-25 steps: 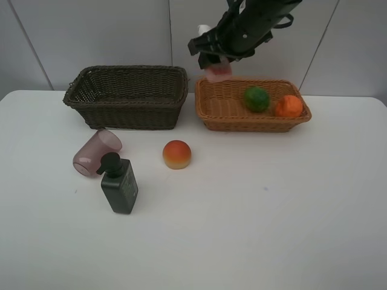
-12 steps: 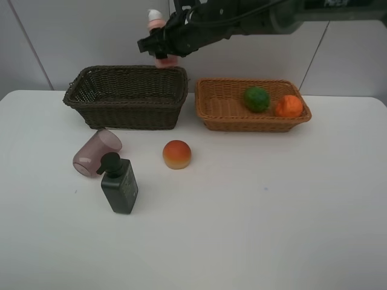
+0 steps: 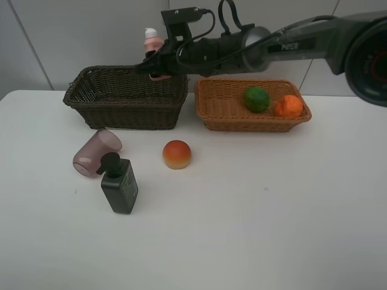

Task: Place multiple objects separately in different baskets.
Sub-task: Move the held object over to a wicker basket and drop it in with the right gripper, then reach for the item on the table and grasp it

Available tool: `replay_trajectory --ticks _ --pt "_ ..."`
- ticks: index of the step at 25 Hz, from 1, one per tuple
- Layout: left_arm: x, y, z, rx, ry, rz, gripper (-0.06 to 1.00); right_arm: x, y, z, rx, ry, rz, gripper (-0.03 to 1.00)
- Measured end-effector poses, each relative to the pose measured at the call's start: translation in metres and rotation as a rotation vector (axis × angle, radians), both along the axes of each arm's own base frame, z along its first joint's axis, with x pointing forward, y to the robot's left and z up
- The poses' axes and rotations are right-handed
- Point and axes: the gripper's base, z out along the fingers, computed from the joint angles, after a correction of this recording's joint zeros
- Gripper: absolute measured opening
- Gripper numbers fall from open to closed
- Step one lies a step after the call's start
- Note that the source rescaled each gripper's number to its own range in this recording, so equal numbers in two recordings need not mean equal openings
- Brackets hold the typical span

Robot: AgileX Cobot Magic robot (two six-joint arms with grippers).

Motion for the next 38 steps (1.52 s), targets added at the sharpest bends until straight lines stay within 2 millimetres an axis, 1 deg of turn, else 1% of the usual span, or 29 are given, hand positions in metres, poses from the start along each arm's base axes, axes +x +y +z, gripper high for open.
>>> replay_trajectory --ticks 5,9,10,11,12,14,15,17,21,35,38 --pt "0.000 0.000 0.000 0.000 0.000 0.000 0.91 -0.001 0.003 -0.013 -0.014 0.020 0.005 0.04" --pt "0.000 0.000 0.000 0.000 0.000 0.000 0.91 -0.004 0.008 -0.016 -0.018 0.025 0.017 0.04" --pt "0.000 0.000 0.000 0.000 0.000 0.000 0.91 -0.005 0.009 -0.016 -0.018 0.025 0.018 0.07" --pt "0.000 0.000 0.000 0.000 0.000 0.000 0.91 -0.005 0.009 -0.016 -0.018 0.025 0.020 0.20" --pt "0.000 0.000 0.000 0.000 0.000 0.000 0.91 -0.005 0.010 -0.016 -0.015 0.021 0.020 0.36" --pt "0.000 0.000 0.000 0.000 0.000 0.000 0.91 -0.006 0.011 -0.015 -0.012 0.016 0.022 0.60" --pt "0.000 0.000 0.000 0.000 0.000 0.000 0.91 -0.006 0.012 -0.014 -0.010 0.014 0.023 0.66" --pt "0.000 0.000 0.000 0.000 0.000 0.000 0.91 -0.005 0.012 -0.013 -0.009 0.012 0.023 0.72" --pt "0.000 0.000 0.000 0.000 0.000 0.000 0.91 -0.005 0.012 -0.013 -0.006 0.017 0.021 0.75" --pt "0.000 0.000 0.000 0.000 0.000 0.000 0.91 -0.009 0.016 -0.012 -0.014 0.034 0.031 0.75" --pt "0.000 0.000 0.000 0.000 0.000 0.000 0.91 -0.011 0.016 -0.014 -0.030 0.059 0.034 0.79"
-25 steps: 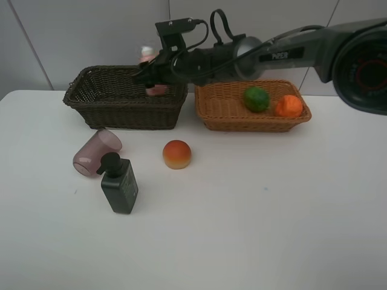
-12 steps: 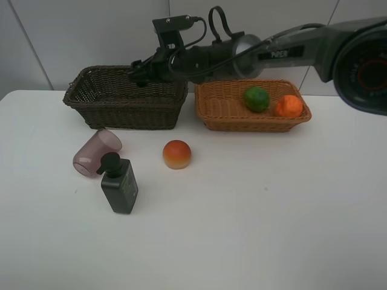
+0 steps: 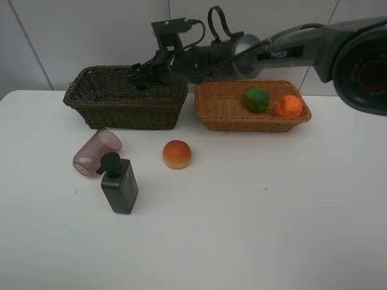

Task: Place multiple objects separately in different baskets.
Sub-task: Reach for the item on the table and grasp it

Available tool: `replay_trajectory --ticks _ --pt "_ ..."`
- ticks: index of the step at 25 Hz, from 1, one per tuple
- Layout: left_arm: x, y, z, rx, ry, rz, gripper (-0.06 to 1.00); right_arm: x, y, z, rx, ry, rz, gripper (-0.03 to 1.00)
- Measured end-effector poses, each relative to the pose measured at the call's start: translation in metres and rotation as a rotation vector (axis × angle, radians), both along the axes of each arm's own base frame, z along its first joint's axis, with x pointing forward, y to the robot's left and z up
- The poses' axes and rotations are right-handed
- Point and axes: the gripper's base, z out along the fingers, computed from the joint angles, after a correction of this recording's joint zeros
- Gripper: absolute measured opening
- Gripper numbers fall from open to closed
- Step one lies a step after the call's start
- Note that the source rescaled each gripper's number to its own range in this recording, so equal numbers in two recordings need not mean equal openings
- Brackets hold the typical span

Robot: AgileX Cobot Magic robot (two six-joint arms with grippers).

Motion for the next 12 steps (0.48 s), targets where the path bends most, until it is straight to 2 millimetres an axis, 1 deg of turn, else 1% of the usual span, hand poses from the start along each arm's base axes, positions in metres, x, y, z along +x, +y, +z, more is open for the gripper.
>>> replay_trajectory --ticks 6,8,12 --pt "0.000 0.000 0.000 0.000 0.000 0.000 0.91 -0.004 -0.002 0.000 -0.042 0.060 0.006 0.97" --pt "0.000 0.000 0.000 0.000 0.000 0.000 0.91 -0.006 -0.003 0.006 -0.052 0.075 0.009 0.99" --pt "0.000 0.000 0.000 0.000 0.000 0.000 0.91 -0.010 -0.006 0.032 -0.046 0.058 0.014 1.00"
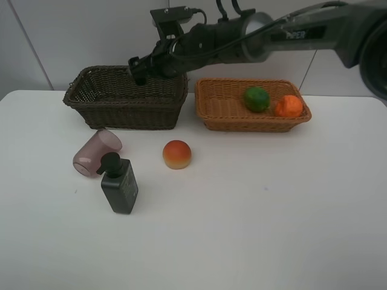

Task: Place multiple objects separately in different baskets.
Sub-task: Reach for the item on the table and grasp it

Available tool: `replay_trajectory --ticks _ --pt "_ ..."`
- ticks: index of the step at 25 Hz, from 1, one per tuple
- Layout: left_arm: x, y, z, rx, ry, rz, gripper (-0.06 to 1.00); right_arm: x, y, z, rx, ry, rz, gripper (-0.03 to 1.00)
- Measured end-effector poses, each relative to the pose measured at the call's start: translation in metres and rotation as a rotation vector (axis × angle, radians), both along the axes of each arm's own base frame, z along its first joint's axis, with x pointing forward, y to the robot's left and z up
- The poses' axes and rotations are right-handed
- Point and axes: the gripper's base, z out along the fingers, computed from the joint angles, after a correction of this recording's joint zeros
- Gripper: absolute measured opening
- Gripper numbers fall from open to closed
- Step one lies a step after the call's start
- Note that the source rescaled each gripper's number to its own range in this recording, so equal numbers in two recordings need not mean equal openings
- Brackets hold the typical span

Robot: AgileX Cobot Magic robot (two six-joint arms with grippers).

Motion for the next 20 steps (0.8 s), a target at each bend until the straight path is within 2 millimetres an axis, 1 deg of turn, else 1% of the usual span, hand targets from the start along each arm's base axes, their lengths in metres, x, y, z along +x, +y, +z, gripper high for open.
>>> replay_trajectory --ticks 5,8,12,14,16,18,20 --pt "0.000 0.000 0.000 0.000 0.000 0.000 0.91 -0.011 -0.009 0.046 -0.027 -0.036 0.020 1.00" --pt "0.000 0.000 0.000 0.000 0.000 0.000 0.91 -0.020 -0.019 0.070 -0.106 -0.046 0.037 1.00" --pt "0.000 0.000 0.000 0.000 0.000 0.000 0.91 -0.037 -0.036 0.083 -0.167 -0.040 0.043 1.00" --pt "0.000 0.000 0.000 0.000 0.000 0.000 0.91 -0.047 -0.049 0.082 -0.188 -0.022 0.036 1.00" --pt "0.000 0.000 0.000 0.000 0.000 0.000 0.91 -0.057 -0.068 0.086 -0.198 -0.019 0.020 1.00" --pt "0.000 0.000 0.000 0.000 0.000 0.000 0.91 -0.068 -0.090 0.085 -0.206 -0.010 -0.003 1.00" --pt "0.000 0.000 0.000 0.000 0.000 0.000 0.91 -0.081 -0.113 0.091 -0.203 -0.011 -0.035 1.00"
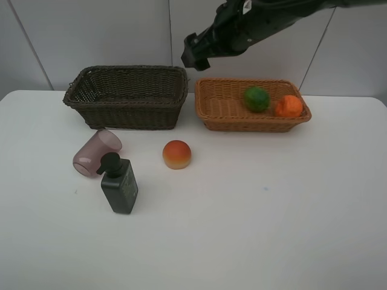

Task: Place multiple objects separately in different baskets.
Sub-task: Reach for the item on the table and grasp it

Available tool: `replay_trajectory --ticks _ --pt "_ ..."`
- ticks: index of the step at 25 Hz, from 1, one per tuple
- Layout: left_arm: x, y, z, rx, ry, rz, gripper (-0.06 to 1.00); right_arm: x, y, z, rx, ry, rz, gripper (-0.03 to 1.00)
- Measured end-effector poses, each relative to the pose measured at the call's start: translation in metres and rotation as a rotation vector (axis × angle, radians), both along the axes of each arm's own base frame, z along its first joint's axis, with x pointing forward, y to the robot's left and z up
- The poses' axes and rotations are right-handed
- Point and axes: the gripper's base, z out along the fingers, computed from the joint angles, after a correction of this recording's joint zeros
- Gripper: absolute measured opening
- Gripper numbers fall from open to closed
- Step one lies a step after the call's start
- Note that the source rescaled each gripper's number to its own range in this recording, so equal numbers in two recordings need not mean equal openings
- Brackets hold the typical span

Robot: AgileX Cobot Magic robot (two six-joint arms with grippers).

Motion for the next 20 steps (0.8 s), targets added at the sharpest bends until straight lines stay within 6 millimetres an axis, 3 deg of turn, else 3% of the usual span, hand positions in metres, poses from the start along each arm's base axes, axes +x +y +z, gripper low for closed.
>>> replay_trajectory --ticks 2,3,4,6,8,14,20 --pt "0.000 0.000 0.000 0.000 0.000 0.000 0.91 -0.014 -0.024 0.003 -0.007 0.008 -0.034 1.00" --pt "0.000 0.000 0.000 0.000 0.000 0.000 0.91 -0.014 -0.024 0.003 -0.007 0.008 -0.034 1.00" --pt "0.000 0.000 0.000 0.000 0.000 0.000 0.91 -0.028 -0.048 0.010 -0.005 0.004 -0.074 1.00" --pt "0.000 0.000 0.000 0.000 0.000 0.000 0.91 -0.036 -0.058 0.011 -0.012 0.015 -0.093 1.00" --pt "0.000 0.000 0.000 0.000 0.000 0.000 0.91 -0.059 -0.093 0.017 -0.023 0.035 -0.166 1.00" --pt "0.000 0.000 0.000 0.000 0.000 0.000 0.91 -0.111 -0.162 0.025 -0.046 0.092 -0.366 1.00" --pt "0.000 0.000 0.000 0.000 0.000 0.000 0.91 -0.166 -0.200 0.036 -0.009 0.121 -0.555 1.00"
